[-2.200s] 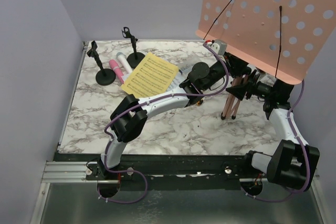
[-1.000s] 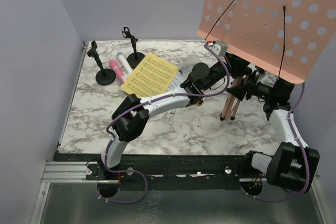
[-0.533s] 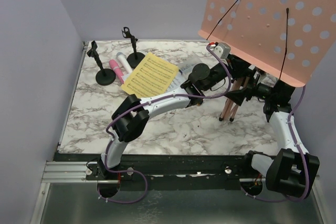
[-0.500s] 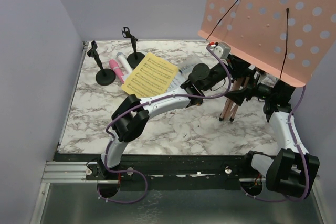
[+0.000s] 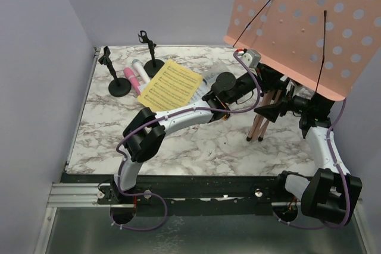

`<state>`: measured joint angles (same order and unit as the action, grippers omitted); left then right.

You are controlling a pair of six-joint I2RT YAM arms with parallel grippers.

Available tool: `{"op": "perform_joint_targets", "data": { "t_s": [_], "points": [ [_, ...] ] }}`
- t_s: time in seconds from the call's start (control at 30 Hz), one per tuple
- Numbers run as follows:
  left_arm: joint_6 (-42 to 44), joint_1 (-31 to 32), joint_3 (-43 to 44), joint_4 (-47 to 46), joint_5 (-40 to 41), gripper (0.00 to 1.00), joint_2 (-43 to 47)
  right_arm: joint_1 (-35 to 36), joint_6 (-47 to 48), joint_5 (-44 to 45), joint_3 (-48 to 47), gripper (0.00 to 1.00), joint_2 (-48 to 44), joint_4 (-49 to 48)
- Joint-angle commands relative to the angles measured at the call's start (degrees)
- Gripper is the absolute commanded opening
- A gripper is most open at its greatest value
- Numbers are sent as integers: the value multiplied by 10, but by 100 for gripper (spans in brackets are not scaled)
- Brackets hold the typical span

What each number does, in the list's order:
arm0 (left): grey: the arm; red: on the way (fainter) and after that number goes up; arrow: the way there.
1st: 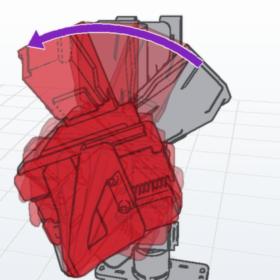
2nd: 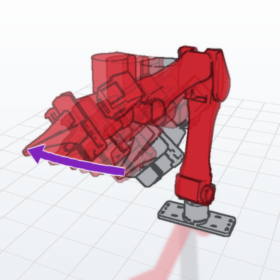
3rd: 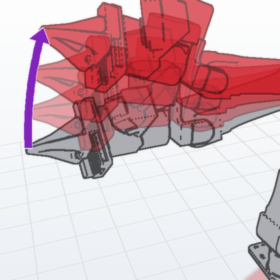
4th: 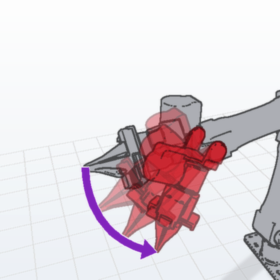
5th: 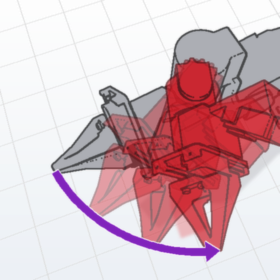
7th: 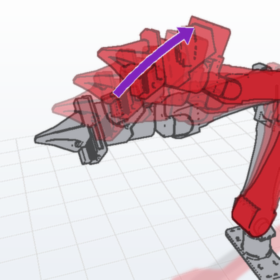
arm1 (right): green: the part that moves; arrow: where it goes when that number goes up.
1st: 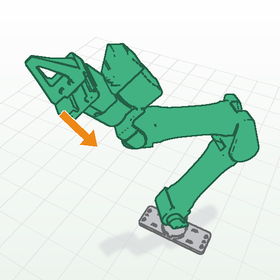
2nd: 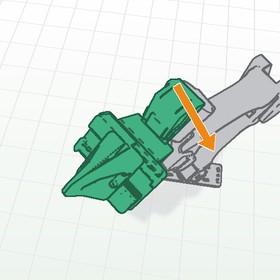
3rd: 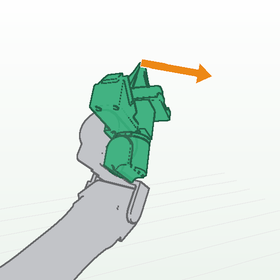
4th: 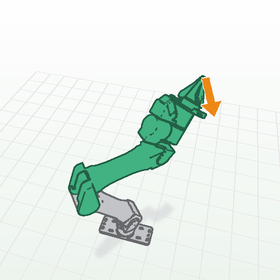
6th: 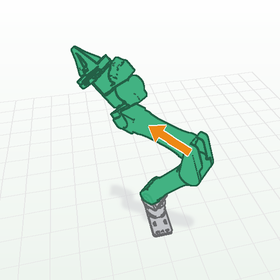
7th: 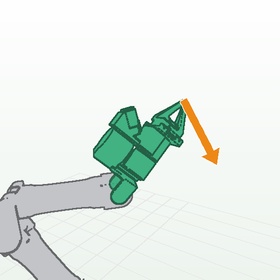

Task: Pack up the instrument practice props
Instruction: Close the music stand at the center of the board, then place the music stand at the center of the board.

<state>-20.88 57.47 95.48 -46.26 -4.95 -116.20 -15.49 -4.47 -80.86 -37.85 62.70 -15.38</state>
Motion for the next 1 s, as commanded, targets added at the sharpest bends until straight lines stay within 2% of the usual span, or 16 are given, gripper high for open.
{"op": "perform_joint_targets", "data": {
  "t_s": [0.0,0.5,0.77,0.97],
  "points": [
    [-18,-8,7,-67,-14,0,70,-6,1,-54,-10,100,-10,-6],
    [-19,-18,-29,-74,-17,0,97,-8,-5,-61,-15,100,-1,3],
    [-18,-21,-25,-75,-17,0,91,-8,-161,-50,31,100,26,-169],
    [-26,-31,-29,-66,-23,0,95,-8,-192,-51,42,100,24,-202]
  ]
}}
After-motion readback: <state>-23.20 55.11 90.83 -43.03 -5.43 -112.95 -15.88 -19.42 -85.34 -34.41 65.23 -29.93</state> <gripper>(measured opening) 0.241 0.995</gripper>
